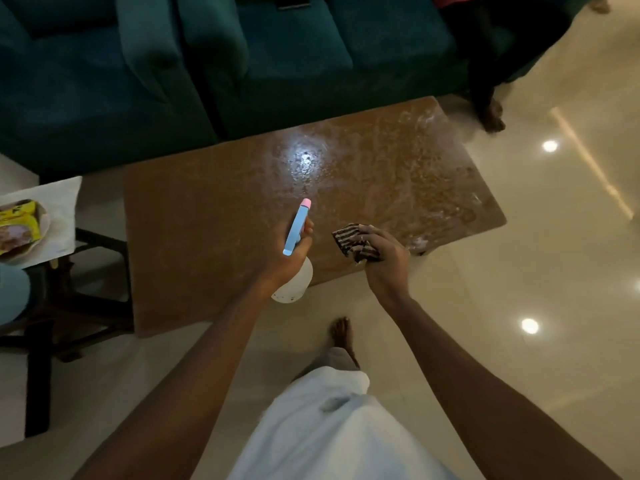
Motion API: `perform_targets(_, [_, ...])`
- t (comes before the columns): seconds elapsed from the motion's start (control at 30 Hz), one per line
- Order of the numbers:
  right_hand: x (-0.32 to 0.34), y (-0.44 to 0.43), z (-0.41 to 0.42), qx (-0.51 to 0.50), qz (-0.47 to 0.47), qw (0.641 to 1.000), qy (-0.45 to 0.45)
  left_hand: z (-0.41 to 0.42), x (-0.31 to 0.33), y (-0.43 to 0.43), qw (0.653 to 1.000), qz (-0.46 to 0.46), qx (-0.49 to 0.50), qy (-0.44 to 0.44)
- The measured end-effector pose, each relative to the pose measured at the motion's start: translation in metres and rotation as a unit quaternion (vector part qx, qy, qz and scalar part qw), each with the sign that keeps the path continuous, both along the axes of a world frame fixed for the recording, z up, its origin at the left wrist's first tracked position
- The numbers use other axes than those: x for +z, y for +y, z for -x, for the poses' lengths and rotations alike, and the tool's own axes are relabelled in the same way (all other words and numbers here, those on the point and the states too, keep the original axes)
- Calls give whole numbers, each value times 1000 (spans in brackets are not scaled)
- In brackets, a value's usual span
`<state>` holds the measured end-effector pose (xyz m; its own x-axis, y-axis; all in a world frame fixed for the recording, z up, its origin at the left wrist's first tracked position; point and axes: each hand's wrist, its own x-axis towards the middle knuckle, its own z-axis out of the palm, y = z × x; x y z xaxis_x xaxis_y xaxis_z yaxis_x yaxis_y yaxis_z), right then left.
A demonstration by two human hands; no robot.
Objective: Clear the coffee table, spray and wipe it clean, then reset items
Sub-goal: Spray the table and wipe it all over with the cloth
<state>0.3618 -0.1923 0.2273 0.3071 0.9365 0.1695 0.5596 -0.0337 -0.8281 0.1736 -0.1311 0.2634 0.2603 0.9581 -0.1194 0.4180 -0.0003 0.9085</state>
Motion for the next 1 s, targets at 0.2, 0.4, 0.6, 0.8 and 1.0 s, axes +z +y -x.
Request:
perform_targets(0.2, [-11, 14, -85, -40, 16, 999, -4, -87, -15, 27, 998, 45, -32, -14])
perform_targets(0.4, [-14, 33, -162, -77, 31, 996, 11, -167, -14, 46, 996, 69, -58, 6])
perform_targets(0.6, [-18, 43, -243, -63, 46, 997, 2, -237, -22, 54, 997, 75, -23, 23])
perform_targets(0.8, [-35, 49, -340, -36, 100, 994, 0, -314, -28, 50, 995, 86, -16, 53])
perform_targets(1.0, [-55, 53, -428, -4, 147, 989, -15, -379, -53, 42, 990, 105, -18, 94])
